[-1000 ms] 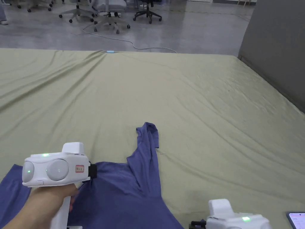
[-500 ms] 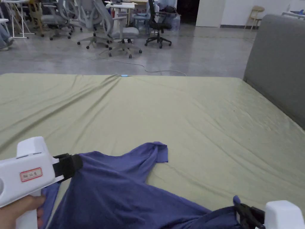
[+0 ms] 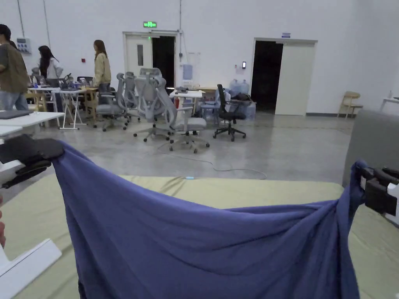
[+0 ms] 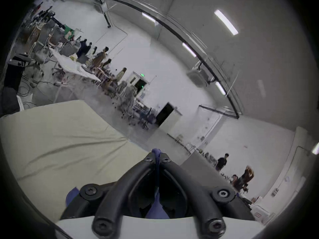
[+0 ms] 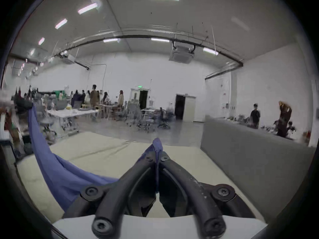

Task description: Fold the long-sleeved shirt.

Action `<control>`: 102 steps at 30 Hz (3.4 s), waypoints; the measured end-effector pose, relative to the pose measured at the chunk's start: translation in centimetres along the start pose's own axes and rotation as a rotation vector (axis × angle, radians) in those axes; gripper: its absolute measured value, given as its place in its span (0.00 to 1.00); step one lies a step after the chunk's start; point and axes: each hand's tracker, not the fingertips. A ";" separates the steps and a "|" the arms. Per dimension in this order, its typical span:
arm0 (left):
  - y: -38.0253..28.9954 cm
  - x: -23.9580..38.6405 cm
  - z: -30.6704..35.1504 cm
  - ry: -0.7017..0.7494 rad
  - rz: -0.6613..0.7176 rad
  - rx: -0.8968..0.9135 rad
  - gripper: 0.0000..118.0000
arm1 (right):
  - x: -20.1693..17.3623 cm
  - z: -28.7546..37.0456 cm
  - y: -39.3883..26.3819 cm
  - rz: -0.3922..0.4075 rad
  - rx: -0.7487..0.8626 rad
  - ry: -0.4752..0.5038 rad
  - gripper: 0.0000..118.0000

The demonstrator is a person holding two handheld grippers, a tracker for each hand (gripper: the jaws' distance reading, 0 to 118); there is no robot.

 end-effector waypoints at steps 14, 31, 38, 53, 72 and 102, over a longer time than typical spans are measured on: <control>11.8 1.2 -13.7 0.074 -0.071 0.126 0.02 | 0.5 -18.5 16.0 -0.114 -0.103 -0.054 0.04; -4.5 -13.5 -29.8 0.264 -0.222 -0.160 0.02 | 2.2 -36.4 -4.5 -0.120 -0.424 -0.131 0.04; -14.1 -18.2 -25.9 0.281 -0.283 -0.359 0.02 | 2.2 -33.1 -19.2 -0.080 -0.574 -0.112 0.04; -21.4 -17.3 1.2 0.312 -0.188 -0.519 0.02 | 2.1 -7.0 -29.2 0.045 -0.657 0.002 0.04; -31.0 -23.2 13.7 0.566 -0.137 -0.697 0.96 | 0.6 5.3 -40.4 -0.090 -0.895 -0.057 1.00; -27.2 -15.0 7.0 0.417 -0.231 -0.523 0.04 | -27.2 -39.8 -37.5 -0.052 -1.032 0.188 0.48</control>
